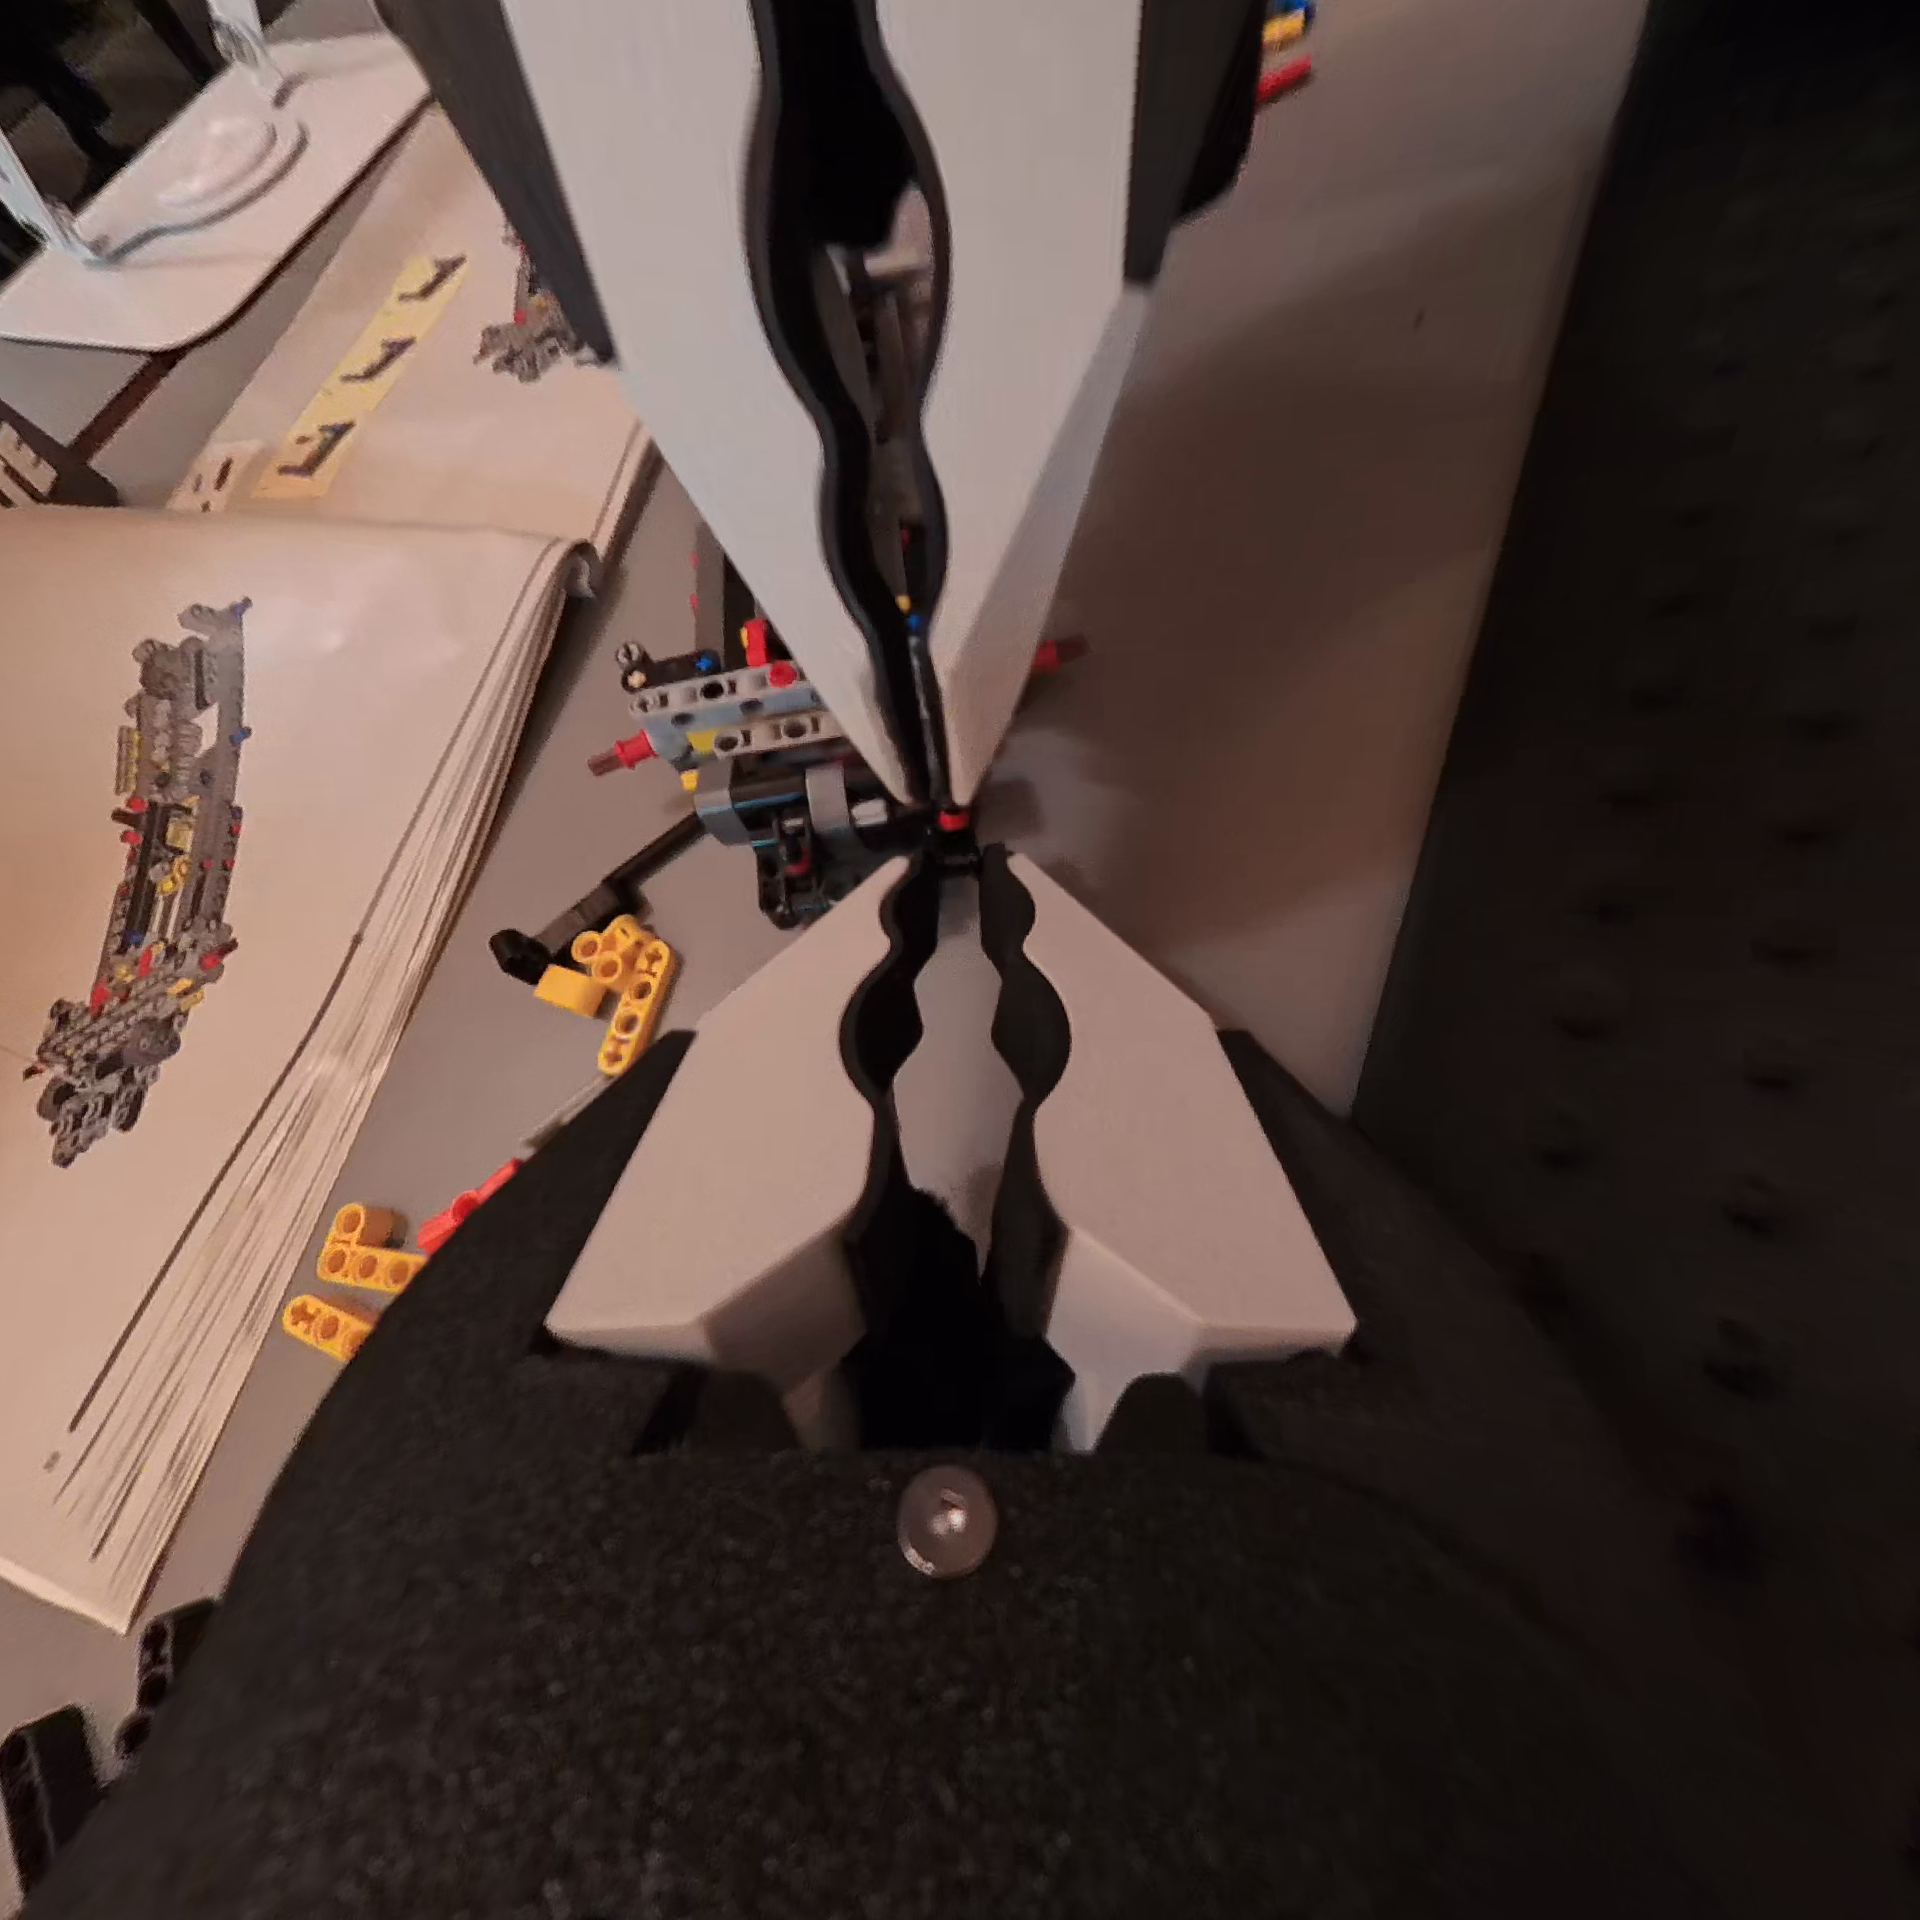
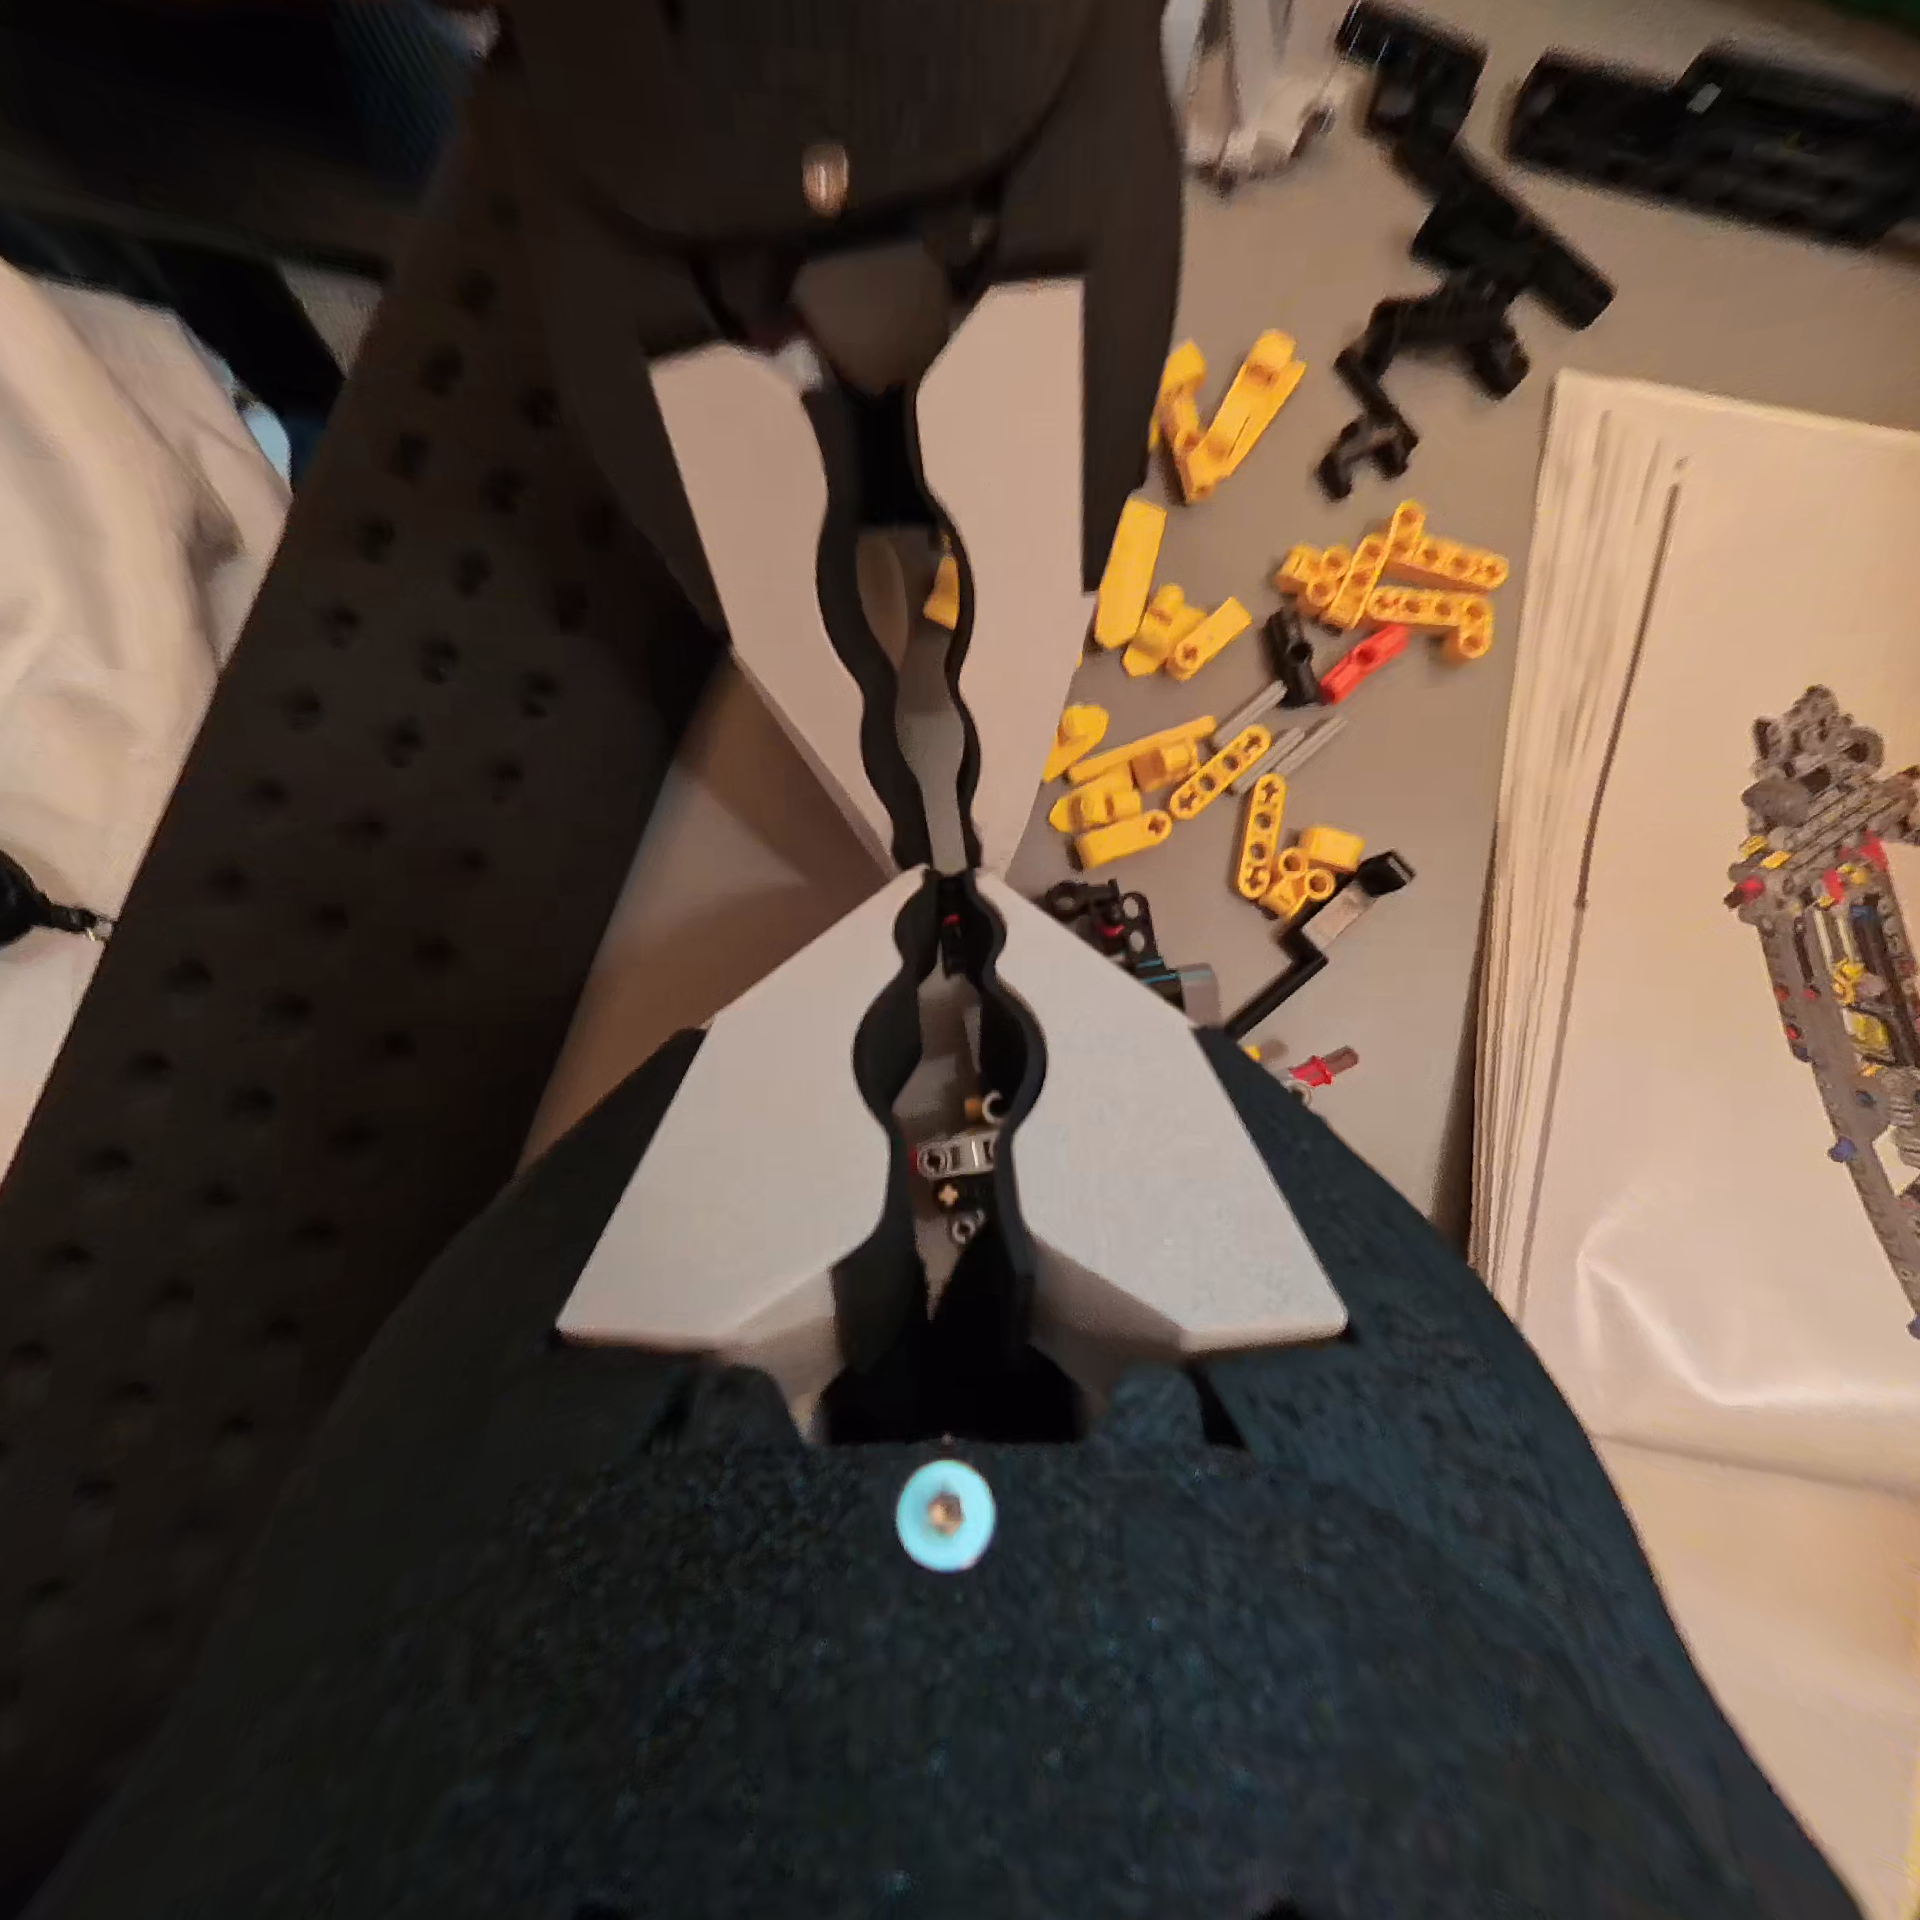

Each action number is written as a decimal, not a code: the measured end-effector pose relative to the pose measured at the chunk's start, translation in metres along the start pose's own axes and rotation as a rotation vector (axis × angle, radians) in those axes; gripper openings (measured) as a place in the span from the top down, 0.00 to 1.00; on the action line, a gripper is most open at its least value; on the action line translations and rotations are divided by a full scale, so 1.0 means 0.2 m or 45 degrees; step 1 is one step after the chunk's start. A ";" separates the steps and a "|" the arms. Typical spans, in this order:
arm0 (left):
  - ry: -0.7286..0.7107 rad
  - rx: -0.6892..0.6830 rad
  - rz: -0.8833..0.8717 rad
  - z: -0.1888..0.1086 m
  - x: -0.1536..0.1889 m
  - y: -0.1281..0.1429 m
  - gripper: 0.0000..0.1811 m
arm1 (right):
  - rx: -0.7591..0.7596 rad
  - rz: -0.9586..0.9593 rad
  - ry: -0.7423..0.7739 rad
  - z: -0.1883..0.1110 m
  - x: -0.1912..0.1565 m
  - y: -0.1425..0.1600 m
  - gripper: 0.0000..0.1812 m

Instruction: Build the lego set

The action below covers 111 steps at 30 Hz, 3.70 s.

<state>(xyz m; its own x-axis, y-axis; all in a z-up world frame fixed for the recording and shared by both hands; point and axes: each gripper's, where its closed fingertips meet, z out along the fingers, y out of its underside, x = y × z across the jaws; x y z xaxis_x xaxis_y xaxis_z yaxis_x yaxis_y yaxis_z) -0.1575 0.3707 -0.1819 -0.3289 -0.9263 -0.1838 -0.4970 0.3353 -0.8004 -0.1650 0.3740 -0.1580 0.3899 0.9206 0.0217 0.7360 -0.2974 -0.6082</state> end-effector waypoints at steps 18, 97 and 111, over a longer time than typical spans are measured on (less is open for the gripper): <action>-0.031 0.024 -0.110 0.03 -0.03 -0.01 0.96 | -0.099 -0.066 0.080 0.08 0.12 0.13 0.71; -0.099 0.004 -0.076 0.04 -0.08 -0.03 0.98 | 0.014 -0.129 0.101 0.01 0.14 0.10 0.70; -0.025 -0.148 -0.087 0.06 -0.06 -0.01 0.98 | -0.086 -0.141 0.014 0.11 0.13 0.16 0.79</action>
<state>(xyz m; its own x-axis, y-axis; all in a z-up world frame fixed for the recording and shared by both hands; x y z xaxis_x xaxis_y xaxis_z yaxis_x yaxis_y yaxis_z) -0.1434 0.3789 -0.1842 -0.2758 -0.9505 -0.1434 -0.6078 0.2880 -0.7400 -0.1432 0.3942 -0.1949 0.3098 0.9461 0.0944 0.8103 -0.2108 -0.5469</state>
